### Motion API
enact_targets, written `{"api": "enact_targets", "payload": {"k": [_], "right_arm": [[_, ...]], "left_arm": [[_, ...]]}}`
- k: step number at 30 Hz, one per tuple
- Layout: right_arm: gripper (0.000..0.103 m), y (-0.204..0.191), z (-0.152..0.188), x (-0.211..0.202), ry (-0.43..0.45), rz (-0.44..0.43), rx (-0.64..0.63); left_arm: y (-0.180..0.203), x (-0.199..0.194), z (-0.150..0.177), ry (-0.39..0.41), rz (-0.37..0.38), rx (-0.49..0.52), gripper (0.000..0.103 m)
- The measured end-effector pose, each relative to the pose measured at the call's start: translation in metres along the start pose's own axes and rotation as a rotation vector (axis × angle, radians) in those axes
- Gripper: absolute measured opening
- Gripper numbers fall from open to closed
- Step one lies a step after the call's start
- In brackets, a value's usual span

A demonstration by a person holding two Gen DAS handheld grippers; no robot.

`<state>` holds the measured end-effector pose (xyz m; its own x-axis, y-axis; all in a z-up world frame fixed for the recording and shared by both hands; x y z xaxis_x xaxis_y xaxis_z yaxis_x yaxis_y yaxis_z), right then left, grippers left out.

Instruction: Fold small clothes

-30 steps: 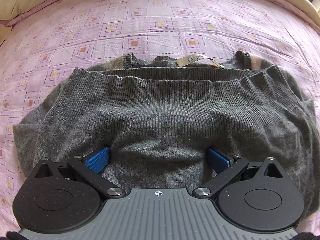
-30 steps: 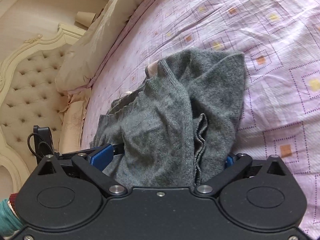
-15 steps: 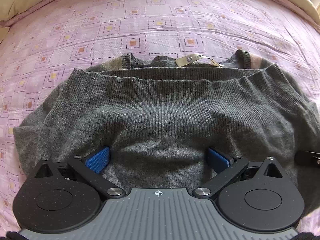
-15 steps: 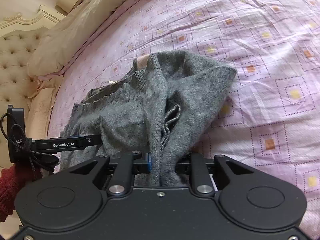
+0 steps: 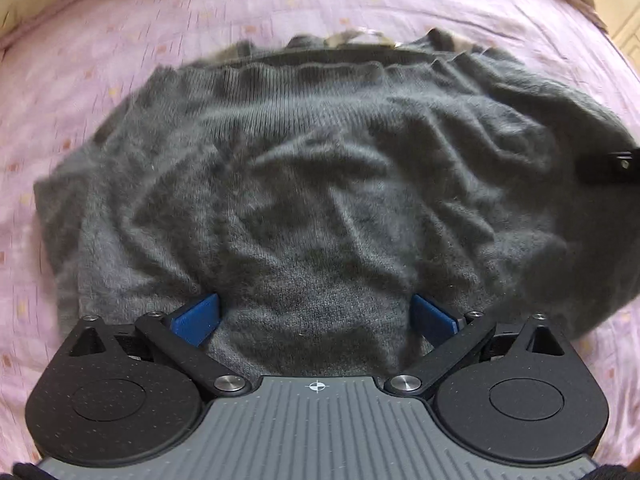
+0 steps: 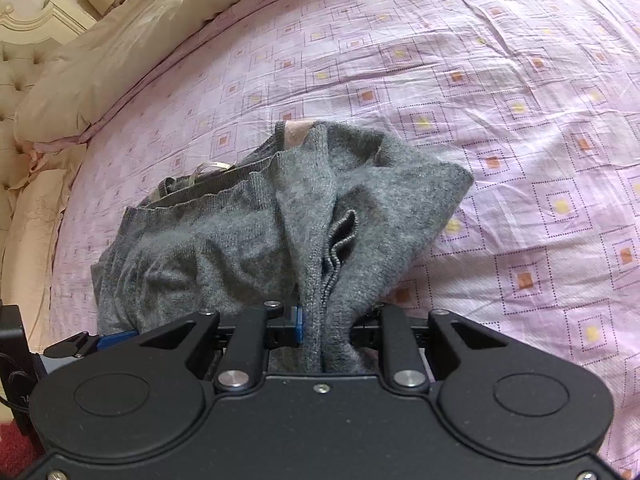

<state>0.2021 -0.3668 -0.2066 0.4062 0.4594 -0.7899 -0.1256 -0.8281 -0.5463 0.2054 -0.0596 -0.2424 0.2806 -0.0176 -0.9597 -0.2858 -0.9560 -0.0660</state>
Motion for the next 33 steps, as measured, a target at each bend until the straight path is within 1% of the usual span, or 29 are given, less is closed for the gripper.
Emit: {"api": "enact_targets", "payload": {"k": [1,4,7,10,13,16,20,22,25,28,30,31,32,33], "right_arm": [[0.027,-0.006,-0.001,-0.001,0.004,0.011,-0.004],[0.027,-0.025,-0.004,-0.007,0.013,0.031,-0.019],[0.027,-0.055,-0.008,-0.013,0.025,0.029,-0.059],[0.026,-0.094,-0.012,-0.013,0.030,0.004,-0.112],[0.026,-0.134,-0.012,-0.001,0.018,-0.027,-0.169],[0.026,-0.171,-0.009,0.019,-0.007,-0.057,-0.205],[0.026,-0.211,0.002,0.056,-0.062,-0.055,-0.259],[0.026,-0.225,0.009,0.076,-0.095,-0.047,-0.282],[0.026,-0.242,0.020,0.102,-0.146,-0.005,-0.324],[0.029,-0.253,0.030,0.122,-0.191,0.043,-0.361],[0.036,-0.259,0.033,0.130,-0.205,0.053,-0.385],[0.039,-0.262,0.034,0.133,-0.213,0.047,-0.400],[0.046,-0.266,0.035,0.135,-0.220,0.029,-0.413],[0.049,-0.270,0.035,0.137,-0.222,0.000,-0.425]], "left_arm": [[-0.003,-0.003,-0.001,0.004,0.012,-0.003,0.101],[-0.021,-0.025,0.000,0.062,0.059,-0.044,0.100],[-0.048,-0.049,0.010,0.117,0.068,-0.089,0.100],[-0.081,-0.065,0.023,0.133,0.082,-0.156,0.100],[-0.111,-0.077,0.038,0.131,0.066,-0.210,0.100],[-0.139,-0.082,0.054,0.117,0.045,-0.269,0.100],[-0.172,-0.082,0.077,0.084,0.035,-0.337,0.100],[-0.183,-0.079,0.084,0.065,0.029,-0.349,0.100],[-0.194,-0.075,0.096,0.033,0.023,-0.347,0.100],[-0.203,-0.073,0.105,0.016,0.023,-0.360,0.100],[-0.207,-0.072,0.109,0.008,0.026,-0.371,0.100],[-0.208,-0.071,0.110,0.004,0.027,-0.374,0.100],[-0.208,-0.070,0.110,0.001,0.028,-0.376,0.100],[-0.209,-0.067,0.110,-0.002,0.030,-0.379,0.100]]}}
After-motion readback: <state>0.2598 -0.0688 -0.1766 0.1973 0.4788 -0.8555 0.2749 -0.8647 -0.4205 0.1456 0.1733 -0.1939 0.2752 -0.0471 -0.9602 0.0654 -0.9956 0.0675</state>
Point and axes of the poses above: each gripper's, at about its wrist camera, not at the fingertips, and x roughly the way its jaws point, y to its right, z to its underside, the point moved 1 cm from there along x, roughly the way its jaws point, and after that the axes turned 7 degrees about -z, right-handed, at the moved point
